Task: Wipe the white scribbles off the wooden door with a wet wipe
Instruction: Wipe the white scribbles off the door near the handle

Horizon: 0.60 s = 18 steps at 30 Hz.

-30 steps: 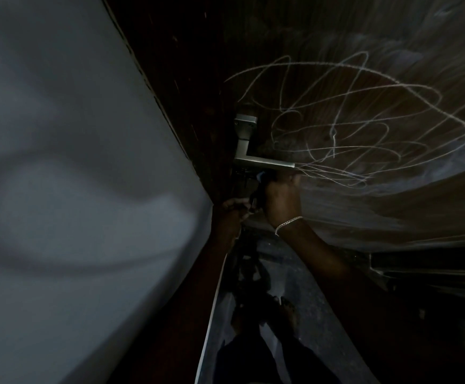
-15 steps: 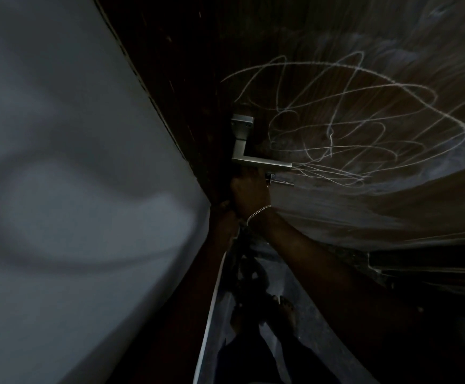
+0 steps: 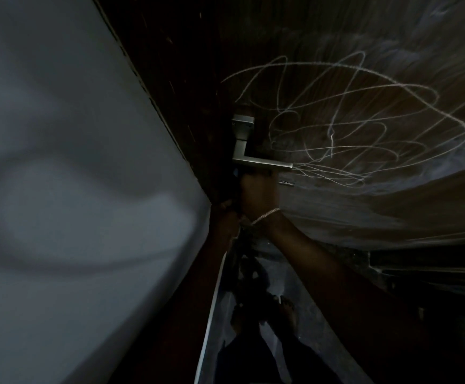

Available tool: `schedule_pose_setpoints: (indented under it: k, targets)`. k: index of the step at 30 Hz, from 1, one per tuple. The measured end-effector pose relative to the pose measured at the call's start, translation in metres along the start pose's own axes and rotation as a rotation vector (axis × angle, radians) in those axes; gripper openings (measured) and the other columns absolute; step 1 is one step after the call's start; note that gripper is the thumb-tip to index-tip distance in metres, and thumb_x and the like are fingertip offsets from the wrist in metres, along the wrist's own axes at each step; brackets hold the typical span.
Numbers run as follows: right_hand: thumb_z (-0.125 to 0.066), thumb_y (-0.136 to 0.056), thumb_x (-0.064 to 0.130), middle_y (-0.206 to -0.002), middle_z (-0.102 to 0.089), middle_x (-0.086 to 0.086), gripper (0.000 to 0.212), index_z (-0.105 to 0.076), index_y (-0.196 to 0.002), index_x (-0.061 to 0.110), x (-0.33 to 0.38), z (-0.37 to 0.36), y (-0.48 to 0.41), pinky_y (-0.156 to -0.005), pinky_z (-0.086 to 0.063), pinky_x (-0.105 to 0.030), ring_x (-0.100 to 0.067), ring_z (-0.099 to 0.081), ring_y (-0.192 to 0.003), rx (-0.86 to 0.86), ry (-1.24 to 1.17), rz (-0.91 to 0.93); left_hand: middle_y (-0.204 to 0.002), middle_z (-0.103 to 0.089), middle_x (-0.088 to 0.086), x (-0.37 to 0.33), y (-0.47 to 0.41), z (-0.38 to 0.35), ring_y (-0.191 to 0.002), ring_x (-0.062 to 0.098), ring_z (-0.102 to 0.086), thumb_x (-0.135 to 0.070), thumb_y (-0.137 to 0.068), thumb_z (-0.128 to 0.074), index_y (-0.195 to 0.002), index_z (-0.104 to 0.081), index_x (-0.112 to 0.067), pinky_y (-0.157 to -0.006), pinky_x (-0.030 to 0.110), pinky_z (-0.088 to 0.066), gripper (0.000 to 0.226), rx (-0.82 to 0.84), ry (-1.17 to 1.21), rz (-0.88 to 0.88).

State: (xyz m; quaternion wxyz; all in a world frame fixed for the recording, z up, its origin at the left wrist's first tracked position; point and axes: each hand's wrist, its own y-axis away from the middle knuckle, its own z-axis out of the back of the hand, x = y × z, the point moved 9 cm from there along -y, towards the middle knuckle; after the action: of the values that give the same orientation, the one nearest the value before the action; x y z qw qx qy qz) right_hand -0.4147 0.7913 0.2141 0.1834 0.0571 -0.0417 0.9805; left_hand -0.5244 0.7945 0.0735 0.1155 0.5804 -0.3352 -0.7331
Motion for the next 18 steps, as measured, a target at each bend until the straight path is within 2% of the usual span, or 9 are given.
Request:
schedule_pose_setpoints:
  k: [2,4,5,7,10,12,15,18]
  targets:
    - [-0.057,-0.088,0.013,-0.086,-0.073,-0.018,0.021,-0.075,-0.096,0.006,-0.021,0.000,0.001,-0.085,-0.052,-0.046,-0.038,-0.068,-0.084,-0.076,-0.110,-0.037,-0.082,-0.067,0.000,-0.005,0.005,-0.007,-0.075,0.016,-0.063,-0.001,-0.095,-0.055,-0.105,-0.068,0.002,-0.074,0.032,-0.054,0.017,0.074,0.056,-0.018]
    - [-0.052,-0.086,0.017,-0.093,-0.072,-0.014,0.026,-0.073,-0.102,0.013,-0.032,-0.005,0.009,-0.088,-0.048,-0.046,-0.035,-0.066,-0.091,-0.098,-0.057,-0.048,-0.079,-0.069,0.003,-0.011,0.010,-0.008,-0.076,0.021,-0.063,0.006,-0.092,-0.055,-0.087,-0.069,-0.008,-0.080,0.037,-0.052,0.020,0.082,0.088,-0.042]
    - [-0.050,-0.088,0.017,-0.101,-0.071,-0.012,0.029,-0.072,-0.108,0.015,-0.033,-0.009,0.010,-0.090,-0.045,-0.046,-0.034,-0.064,-0.099,-0.031,-0.040,-0.048,-0.081,-0.069,0.004,-0.015,0.012,-0.008,-0.076,0.021,-0.063,0.008,-0.091,-0.056,-0.085,-0.069,-0.011,-0.080,0.037,-0.051,0.023,0.067,0.089,-0.051]
    - [-0.049,-0.089,0.016,-0.108,-0.070,-0.011,0.031,-0.070,-0.112,0.015,-0.030,-0.016,0.010,-0.092,-0.041,-0.048,-0.034,-0.062,-0.106,-0.016,-0.016,-0.027,-0.082,-0.066,0.009,-0.013,0.010,-0.010,-0.073,0.021,-0.060,0.010,-0.090,-0.055,-0.089,-0.068,-0.007,-0.075,0.034,-0.050,0.021,0.065,0.112,-0.052]
    - [-0.049,-0.080,0.023,-0.089,-0.072,-0.011,0.028,-0.073,-0.094,0.016,-0.042,-0.009,0.010,-0.088,-0.042,-0.050,-0.036,-0.066,-0.091,-0.143,-0.075,-0.032,-0.085,-0.065,0.010,-0.012,0.009,-0.011,-0.073,0.019,-0.059,0.012,-0.091,-0.053,-0.107,-0.066,0.009,-0.068,0.025,-0.051,0.021,0.071,0.131,-0.048]
    - [-0.041,-0.080,0.030,-0.089,-0.072,-0.009,0.037,-0.073,-0.093,0.017,-0.052,-0.005,0.011,-0.089,-0.040,-0.049,-0.035,-0.065,-0.092,-0.194,-0.090,-0.041,-0.088,-0.066,0.008,-0.010,0.006,-0.012,-0.077,0.017,-0.060,0.011,-0.093,-0.053,-0.117,-0.062,0.012,-0.072,0.026,-0.050,0.026,0.098,0.123,-0.046]
    - [-0.042,-0.083,0.028,-0.095,-0.070,-0.011,0.035,-0.073,-0.096,0.015,-0.050,-0.007,0.013,-0.088,-0.040,-0.050,-0.035,-0.064,-0.096,-0.173,-0.046,-0.039,-0.087,-0.066,0.007,-0.009,0.002,-0.011,-0.073,0.016,-0.059,0.010,-0.094,-0.053,-0.120,-0.060,0.012,-0.071,0.025,-0.049,0.028,0.123,0.095,-0.052]
    - [-0.041,-0.076,0.029,-0.099,-0.066,-0.012,0.037,-0.071,-0.093,0.015,-0.048,-0.009,0.015,-0.087,-0.039,-0.051,-0.035,-0.060,-0.098,-0.140,-0.022,-0.040,-0.089,-0.066,0.008,-0.009,0.001,-0.012,-0.075,0.018,-0.060,0.009,-0.094,-0.053,-0.120,-0.060,0.013,-0.073,0.028,-0.050,0.027,0.131,0.077,-0.062]
